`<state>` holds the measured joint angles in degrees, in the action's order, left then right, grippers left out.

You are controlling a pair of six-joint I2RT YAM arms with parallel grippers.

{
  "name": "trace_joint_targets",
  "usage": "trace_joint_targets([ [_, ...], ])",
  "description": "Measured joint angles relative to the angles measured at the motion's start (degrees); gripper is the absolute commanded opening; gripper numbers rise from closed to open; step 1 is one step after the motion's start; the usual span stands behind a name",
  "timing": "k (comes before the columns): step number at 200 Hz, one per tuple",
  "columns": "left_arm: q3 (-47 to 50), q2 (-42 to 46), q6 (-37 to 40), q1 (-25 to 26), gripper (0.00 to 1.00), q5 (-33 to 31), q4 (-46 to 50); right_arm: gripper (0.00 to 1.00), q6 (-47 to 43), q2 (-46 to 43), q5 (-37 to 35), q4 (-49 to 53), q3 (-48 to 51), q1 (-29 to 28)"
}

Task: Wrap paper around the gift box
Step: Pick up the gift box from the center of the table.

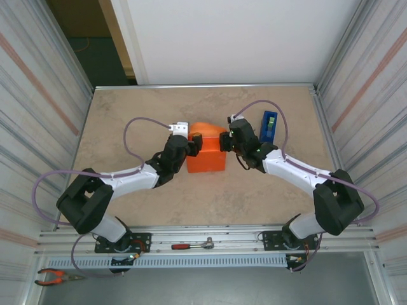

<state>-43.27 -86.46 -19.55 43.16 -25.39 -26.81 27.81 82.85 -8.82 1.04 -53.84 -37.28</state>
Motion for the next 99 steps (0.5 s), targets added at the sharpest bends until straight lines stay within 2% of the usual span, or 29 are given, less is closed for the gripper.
trace_joint_targets([
  [6, 0.00, 0.00, 0.00, 0.00, 0.67, 0.02, 0.00, 0.58, 0.00, 0.07, -0.04, 0.07, 0.00, 0.00],
  [14, 0.00, 0.00, 0.02, 0.00, 0.67, 0.02, 0.00, 0.48, -0.11, 0.20, -0.11, 0.09, 0.00, 0.00],
  [28, 0.00, 0.00, 0.00, 0.04, 0.65, 0.02, -0.02, 0.22, -0.46, 0.48, -0.07, 0.13, 0.00, -0.09],
  [42, 0.00, 0.00, -0.02, 0.04, 0.55, 0.04, -0.04, 0.00, -0.28, 0.50, -0.17, -0.63, 0.00, -0.44],
  [58, -0.04, 0.02, 0.28, 0.11, 0.38, 0.28, -0.42, 0.00, -0.26, 0.52, -0.26, -1.09, -0.02, -0.39],
  [68, -0.13, 0.11, 0.31, 0.07, 0.20, -0.24, -0.35, 0.00, -0.07, 0.55, -0.46, -1.01, -0.02, -0.35],
  [74, -0.26, 0.11, 0.39, -0.20, 0.14, -0.22, -0.35, 0.00, -0.04, 0.55, -0.50, -1.07, -0.04, -0.33],
  [93, -1.33, 0.09, 1.86, -0.33, 0.00, 0.02, 0.92, 0.00, -0.13, 0.61, -0.68, -0.37, -0.61, -0.17],
  [99, -1.81, -0.09, 2.34, -0.33, 0.00, 0.07, 1.49, 0.00, -0.24, 0.74, -0.70, 0.11, -1.03, -0.11],
])
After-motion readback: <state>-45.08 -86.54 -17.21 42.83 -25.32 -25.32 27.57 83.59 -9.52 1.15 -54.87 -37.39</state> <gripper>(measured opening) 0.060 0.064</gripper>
